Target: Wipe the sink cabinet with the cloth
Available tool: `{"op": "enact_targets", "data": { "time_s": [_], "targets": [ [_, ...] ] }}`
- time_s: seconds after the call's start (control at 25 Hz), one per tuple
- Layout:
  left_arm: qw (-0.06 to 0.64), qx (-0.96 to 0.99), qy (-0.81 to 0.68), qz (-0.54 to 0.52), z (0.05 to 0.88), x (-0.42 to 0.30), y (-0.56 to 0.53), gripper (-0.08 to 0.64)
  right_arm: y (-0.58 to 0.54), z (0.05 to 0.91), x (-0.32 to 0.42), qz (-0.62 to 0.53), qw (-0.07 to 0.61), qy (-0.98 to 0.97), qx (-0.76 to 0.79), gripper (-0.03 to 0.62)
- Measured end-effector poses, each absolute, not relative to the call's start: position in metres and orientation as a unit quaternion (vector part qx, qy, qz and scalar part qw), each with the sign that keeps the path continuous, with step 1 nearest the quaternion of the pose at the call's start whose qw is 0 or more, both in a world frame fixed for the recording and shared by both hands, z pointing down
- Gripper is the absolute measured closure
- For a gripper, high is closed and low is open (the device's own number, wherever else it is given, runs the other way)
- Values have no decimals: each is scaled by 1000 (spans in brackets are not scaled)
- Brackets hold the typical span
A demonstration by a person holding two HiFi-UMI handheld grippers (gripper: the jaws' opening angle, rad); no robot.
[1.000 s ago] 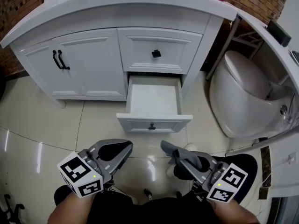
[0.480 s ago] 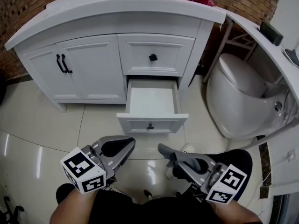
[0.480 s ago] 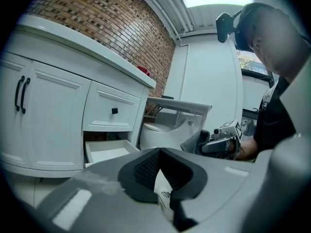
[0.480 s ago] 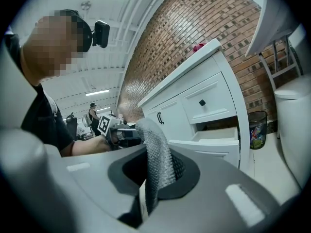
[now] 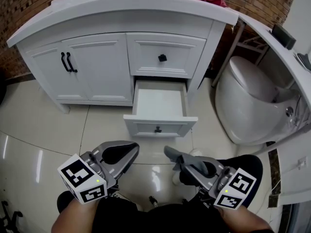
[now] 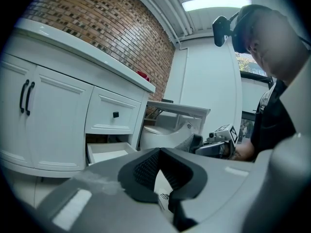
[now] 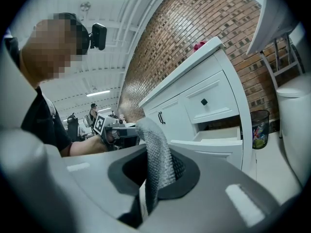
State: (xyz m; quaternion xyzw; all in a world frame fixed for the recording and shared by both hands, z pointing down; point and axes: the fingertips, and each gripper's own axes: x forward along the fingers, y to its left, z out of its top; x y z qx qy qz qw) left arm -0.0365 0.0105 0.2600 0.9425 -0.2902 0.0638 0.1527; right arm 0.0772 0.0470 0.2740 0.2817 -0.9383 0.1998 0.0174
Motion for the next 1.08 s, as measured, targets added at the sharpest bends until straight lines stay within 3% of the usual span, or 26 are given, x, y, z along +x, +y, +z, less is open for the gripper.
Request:
{"op": "enact_targets", "data": {
  "time_s": [1.08],
  "targets": [
    [152,943,-288,64,261,-30,3,558,45,273,74,200,14,-940,275,568]
  ]
}}
